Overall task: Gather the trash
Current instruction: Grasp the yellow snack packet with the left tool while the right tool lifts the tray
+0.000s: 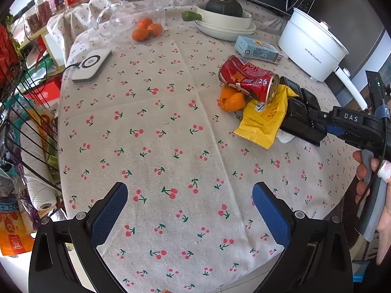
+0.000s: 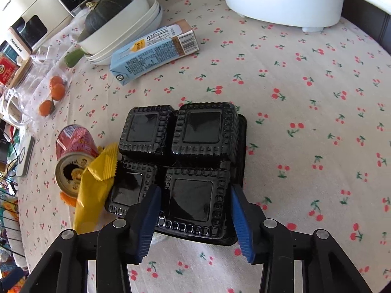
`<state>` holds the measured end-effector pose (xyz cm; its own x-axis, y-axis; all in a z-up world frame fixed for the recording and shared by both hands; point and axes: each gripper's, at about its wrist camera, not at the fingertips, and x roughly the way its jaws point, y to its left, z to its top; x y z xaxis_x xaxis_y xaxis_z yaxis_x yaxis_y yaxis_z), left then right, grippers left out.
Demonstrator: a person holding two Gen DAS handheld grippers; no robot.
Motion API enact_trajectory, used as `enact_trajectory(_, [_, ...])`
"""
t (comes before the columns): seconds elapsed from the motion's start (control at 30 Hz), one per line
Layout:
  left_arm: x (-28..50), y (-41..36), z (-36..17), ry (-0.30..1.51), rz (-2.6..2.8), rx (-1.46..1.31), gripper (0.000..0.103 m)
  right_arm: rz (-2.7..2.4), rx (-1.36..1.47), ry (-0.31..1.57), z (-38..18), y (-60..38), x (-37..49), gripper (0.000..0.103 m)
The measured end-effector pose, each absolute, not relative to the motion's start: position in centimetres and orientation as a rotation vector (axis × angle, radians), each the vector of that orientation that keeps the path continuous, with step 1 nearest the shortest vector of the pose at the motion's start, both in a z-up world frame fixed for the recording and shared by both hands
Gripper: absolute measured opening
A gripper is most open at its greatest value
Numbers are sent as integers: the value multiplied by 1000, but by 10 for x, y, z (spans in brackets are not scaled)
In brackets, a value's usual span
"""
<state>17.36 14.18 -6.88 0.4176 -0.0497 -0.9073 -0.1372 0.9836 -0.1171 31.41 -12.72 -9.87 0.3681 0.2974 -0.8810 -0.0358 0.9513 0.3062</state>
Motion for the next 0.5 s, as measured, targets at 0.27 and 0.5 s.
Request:
enact_trajectory(0.27, [197,106,-70,1091,-4,-164,102,209,238,1190,-83,-164,290,49])
enact_trajectory(0.5, [227,65,-82,1055,-60,-63,91,185,231,1185,-71,-205,264,49])
